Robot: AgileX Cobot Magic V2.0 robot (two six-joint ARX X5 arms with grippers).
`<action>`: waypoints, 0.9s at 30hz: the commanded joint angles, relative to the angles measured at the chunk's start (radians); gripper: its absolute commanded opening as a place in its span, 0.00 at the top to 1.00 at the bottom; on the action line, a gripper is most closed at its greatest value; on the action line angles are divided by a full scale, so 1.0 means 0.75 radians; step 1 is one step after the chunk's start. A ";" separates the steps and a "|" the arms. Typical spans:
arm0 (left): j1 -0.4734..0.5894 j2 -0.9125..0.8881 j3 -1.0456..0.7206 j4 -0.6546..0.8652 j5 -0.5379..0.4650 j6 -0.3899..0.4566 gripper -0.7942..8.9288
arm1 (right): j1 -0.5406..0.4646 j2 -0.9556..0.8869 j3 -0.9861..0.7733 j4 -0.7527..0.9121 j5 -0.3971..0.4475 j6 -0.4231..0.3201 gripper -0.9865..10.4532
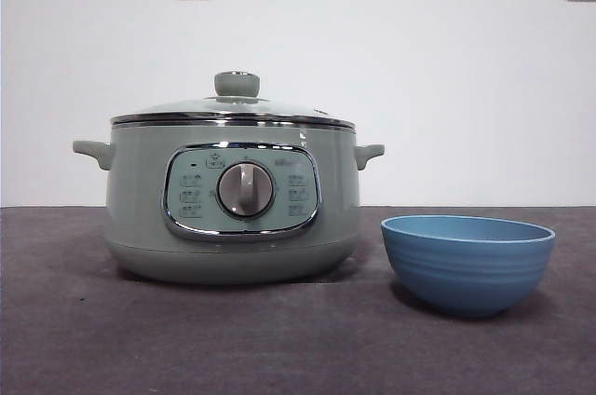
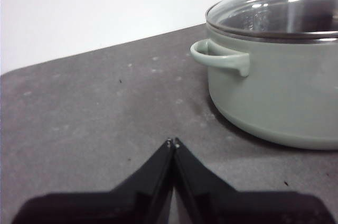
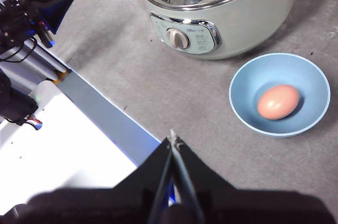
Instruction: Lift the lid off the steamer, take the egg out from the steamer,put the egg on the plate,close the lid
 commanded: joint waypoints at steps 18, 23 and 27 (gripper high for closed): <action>0.005 -0.018 -0.018 -0.026 0.001 -0.042 0.92 | 0.002 -0.001 0.000 0.004 0.001 0.008 0.91; 0.005 -0.018 -0.018 -0.026 0.001 -0.042 0.92 | 0.002 -0.001 0.000 0.004 0.001 0.008 0.91; 0.005 -0.018 -0.018 -0.026 0.001 -0.042 0.92 | 0.003 -0.007 0.000 0.007 0.010 -0.039 0.91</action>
